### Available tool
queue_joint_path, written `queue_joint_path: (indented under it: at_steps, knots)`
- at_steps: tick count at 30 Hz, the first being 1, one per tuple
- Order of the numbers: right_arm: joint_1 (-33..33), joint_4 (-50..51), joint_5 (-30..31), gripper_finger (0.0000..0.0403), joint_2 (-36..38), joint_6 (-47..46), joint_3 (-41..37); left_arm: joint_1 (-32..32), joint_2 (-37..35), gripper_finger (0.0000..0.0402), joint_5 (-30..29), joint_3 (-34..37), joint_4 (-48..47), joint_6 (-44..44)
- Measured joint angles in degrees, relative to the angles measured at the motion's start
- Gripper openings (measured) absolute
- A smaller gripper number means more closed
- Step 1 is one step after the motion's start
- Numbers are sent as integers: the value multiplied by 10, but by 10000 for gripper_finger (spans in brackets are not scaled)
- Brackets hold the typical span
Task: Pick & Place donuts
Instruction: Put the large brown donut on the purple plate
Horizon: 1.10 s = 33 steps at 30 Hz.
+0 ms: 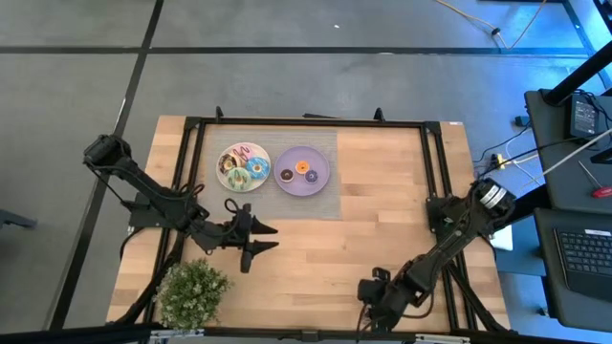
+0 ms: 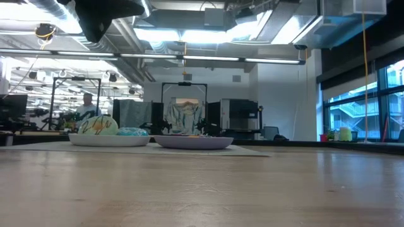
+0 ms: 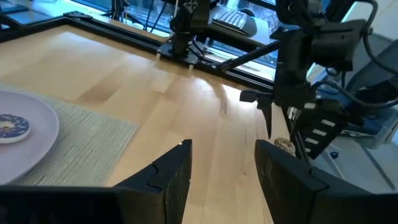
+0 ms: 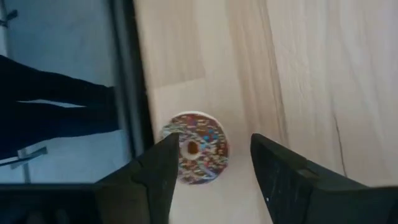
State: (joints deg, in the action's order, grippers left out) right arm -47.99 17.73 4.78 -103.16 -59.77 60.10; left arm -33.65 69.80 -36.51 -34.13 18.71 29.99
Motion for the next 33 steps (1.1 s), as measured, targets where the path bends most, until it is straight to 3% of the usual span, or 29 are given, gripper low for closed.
queue_joint_path:
  at_steps: [18, 28, 33]
  knots:
    - [0, 0, -30, 169, -37, 30, 1, 0, 0, 170, -1, 0, 0, -8]
    - [-1, -4, -31, 85, -37, 32, 1, 0, 0, 169, -28, 0, -1, -8]
    - [-1, -4, -34, 63, -37, 31, 1, 0, 0, 171, -29, 0, 2, -8]
